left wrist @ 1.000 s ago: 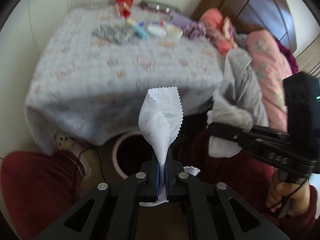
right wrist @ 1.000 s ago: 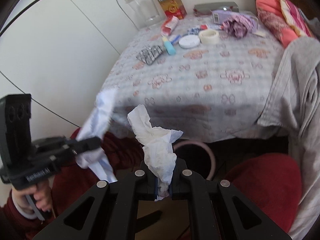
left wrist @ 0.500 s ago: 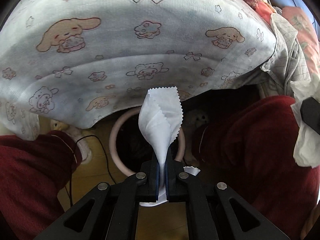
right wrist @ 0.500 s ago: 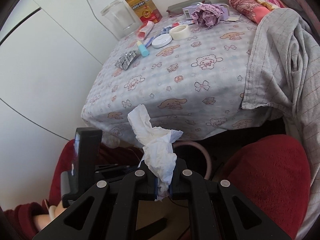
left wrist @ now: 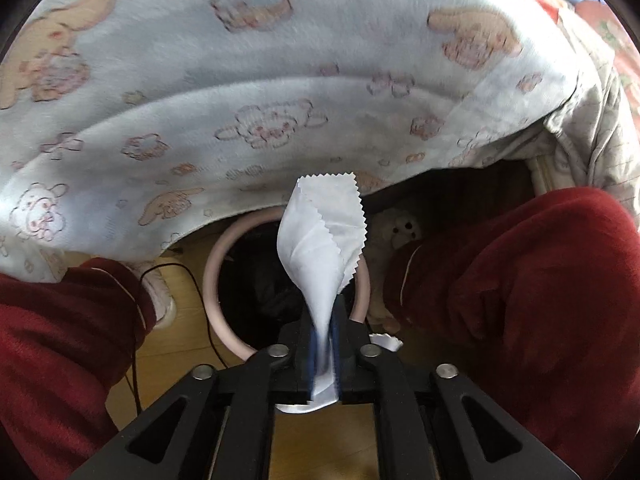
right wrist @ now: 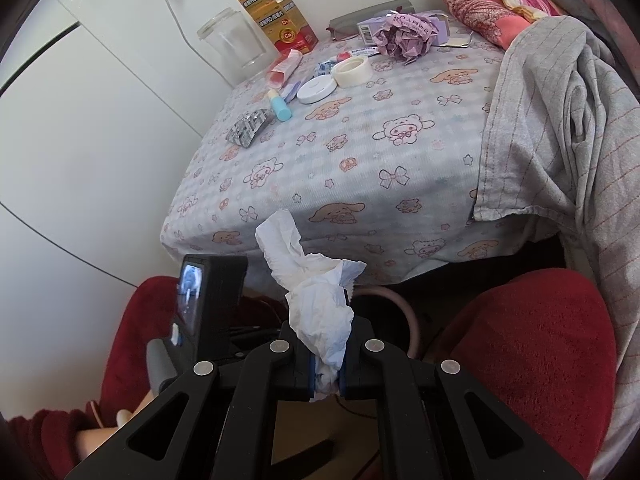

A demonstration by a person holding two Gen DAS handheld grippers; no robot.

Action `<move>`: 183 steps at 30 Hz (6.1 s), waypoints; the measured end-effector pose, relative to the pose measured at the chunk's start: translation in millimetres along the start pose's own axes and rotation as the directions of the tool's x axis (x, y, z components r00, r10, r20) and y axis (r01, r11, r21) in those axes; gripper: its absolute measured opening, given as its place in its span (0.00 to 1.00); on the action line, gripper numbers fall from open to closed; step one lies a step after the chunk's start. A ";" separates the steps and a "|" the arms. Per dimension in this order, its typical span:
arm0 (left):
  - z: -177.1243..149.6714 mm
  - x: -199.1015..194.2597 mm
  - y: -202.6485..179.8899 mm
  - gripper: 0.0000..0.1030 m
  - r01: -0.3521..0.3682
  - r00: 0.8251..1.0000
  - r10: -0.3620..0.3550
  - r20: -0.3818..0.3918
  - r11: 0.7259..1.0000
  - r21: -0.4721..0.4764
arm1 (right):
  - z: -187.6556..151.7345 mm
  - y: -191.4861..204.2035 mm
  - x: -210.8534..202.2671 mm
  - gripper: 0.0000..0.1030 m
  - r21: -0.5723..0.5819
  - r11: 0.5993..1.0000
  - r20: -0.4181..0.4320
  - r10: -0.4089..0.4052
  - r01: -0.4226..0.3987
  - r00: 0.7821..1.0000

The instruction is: Collect trash

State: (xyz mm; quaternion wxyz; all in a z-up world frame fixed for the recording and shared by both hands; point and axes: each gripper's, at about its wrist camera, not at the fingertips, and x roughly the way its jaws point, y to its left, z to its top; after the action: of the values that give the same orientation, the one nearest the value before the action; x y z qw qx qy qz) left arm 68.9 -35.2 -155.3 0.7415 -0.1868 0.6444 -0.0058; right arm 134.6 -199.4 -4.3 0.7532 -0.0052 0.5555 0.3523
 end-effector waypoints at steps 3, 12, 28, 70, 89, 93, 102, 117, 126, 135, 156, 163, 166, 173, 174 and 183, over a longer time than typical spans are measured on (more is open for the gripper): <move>-0.7 6.4 2.1 0.78 -0.057 0.998 0.057 -0.006 0.998 0.003 | 0.3 -1.8 -3.0 0.06 0.009 1.000 0.013 0.002 -0.002 1.000; -0.2 -10.1 8.5 0.86 -0.082 0.995 0.084 0.052 0.996 -0.027 | 0.3 -1.5 -4.0 0.06 0.007 1.000 0.016 0.009 -0.009 1.000; -24.8 -100.8 58.0 0.86 -0.109 0.967 0.154 0.201 0.970 -0.215 | 5.4 19.8 67.4 0.06 -0.085 0.996 -0.273 -0.023 0.000 0.962; -29.4 -165.8 60.8 0.87 -0.110 0.887 0.184 0.425 0.975 -0.191 | 1.3 46.6 134.6 0.95 -0.249 0.968 -0.317 -0.123 0.043 0.940; 144.3 -185.4 36.4 0.88 -0.247 0.948 0.216 0.232 0.962 0.113 | 14.8 39.5 84.0 0.95 -0.123 0.988 -0.180 0.074 -0.097 0.981; 171.5 -160.2 38.4 0.88 -0.261 0.956 0.234 0.179 0.955 0.140 | 16.2 33.0 81.7 0.95 -0.096 0.988 -0.179 0.103 -0.121 0.979; 195.0 -122.0 45.6 0.88 -0.260 0.964 0.251 0.084 0.955 0.140 | 22.8 15.4 76.8 0.95 -0.015 0.985 -0.168 0.168 -0.173 0.971; 208.5 -104.4 53.8 1.00 -0.228 0.973 0.220 0.073 0.964 0.134 | 27.5 1.9 81.9 0.95 0.070 0.975 -0.167 0.218 -0.209 0.962; 208.2 -109.1 48.3 0.66 -0.223 0.972 0.204 0.120 0.958 0.180 | 29.3 0.9 76.4 0.95 0.079 0.973 -0.149 0.227 -0.217 0.962; 208.5 -105.1 55.4 0.41 -0.222 0.972 0.196 0.133 0.949 0.224 | 81.3 -6.4 24.3 0.96 0.105 0.960 0.003 0.261 -0.260 0.965; 171.0 -134.3 86.3 0.39 -0.023 0.988 0.022 0.153 1.000 0.003 | 309.1 85.7 150.6 0.96 -0.245 0.967 -0.262 -0.139 0.074 0.955; 165.1 -131.7 86.8 0.39 -0.004 0.989 0.007 0.148 1.000 -0.020 | 327.6 87.6 209.8 0.96 -0.287 0.930 -0.275 -0.311 0.231 0.910; 162.0 -130.0 87.3 0.39 -0.006 0.989 0.010 0.146 1.000 -0.025 | 330.5 96.1 225.5 0.96 -0.329 0.908 -0.277 -0.354 0.258 0.893; 161.4 -133.2 91.0 0.40 -0.005 0.990 0.008 0.144 1.000 -0.016 | 321.3 110.0 252.0 0.93 -0.406 0.871 -0.265 -0.401 0.276 0.877; 161.8 -133.1 90.3 0.40 -0.005 0.989 0.007 0.145 1.000 -0.016 | 320.9 109.3 252.4 0.93 -0.391 0.879 -0.263 -0.391 0.273 0.882; 157.2 -136.0 91.6 0.41 -0.005 0.989 0.006 0.146 1.000 -0.011 | 310.5 122.7 245.1 0.37 -0.425 0.872 -0.270 -0.379 0.244 0.885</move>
State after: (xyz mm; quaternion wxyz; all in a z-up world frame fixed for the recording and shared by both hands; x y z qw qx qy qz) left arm 175.2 126.3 -36.0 0.7858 -0.1888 0.5888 0.0134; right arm 360.4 145.5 -44.4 0.6760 -0.3032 0.5914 0.3183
